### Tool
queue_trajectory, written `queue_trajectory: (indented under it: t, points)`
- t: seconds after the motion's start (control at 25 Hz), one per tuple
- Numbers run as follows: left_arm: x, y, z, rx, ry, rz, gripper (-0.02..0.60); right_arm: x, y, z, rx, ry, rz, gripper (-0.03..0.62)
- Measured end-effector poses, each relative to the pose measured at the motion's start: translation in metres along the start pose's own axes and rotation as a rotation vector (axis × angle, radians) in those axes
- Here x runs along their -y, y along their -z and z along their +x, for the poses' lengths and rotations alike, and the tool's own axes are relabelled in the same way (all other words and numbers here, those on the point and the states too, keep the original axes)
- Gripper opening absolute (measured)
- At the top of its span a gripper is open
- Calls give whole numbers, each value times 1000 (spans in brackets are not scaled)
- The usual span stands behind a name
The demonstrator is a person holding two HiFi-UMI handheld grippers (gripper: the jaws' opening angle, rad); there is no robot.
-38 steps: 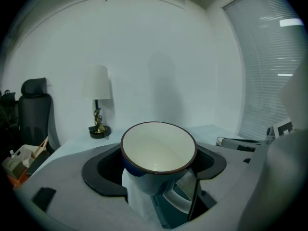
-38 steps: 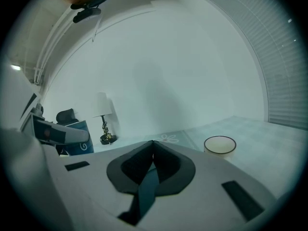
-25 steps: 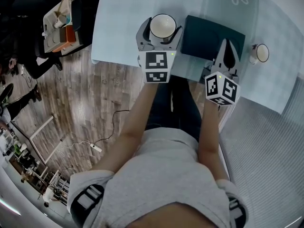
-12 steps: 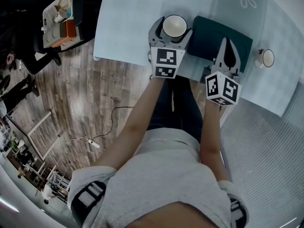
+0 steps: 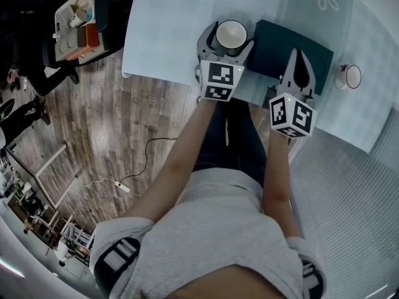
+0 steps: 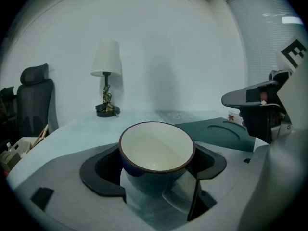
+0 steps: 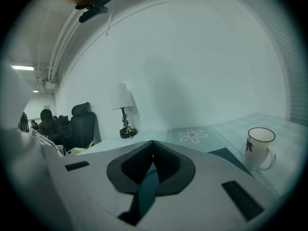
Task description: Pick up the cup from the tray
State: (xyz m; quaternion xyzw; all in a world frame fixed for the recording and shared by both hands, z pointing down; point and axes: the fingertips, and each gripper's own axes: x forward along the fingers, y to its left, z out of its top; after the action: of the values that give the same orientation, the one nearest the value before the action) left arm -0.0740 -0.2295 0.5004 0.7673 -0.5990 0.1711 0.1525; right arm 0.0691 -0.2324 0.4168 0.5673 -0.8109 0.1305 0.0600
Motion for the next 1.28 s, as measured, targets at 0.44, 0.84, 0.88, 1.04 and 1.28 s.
queue_trajectory:
  t: [0.44,0.84,0.88,1.04,1.28]
  points:
    - [-2,-15,-17,38,-22,14,407,-11,-2,0,7,-20,-4,8]
    - [-3,-68,-54,157,-49,38,402,-25,-18,-5,38,-42,-4,8]
    - [-2,-76,-58,175,-50,40,370,-26,-22,-7,43,-40,-3,8]
    - [-1,-109,-72,257,-96,31,48,-28,-36,-11,67,-35,-8,7]
    - [22,-125,-66,252,-72,16,8,-25,-49,-18,87,-22,-14,7]
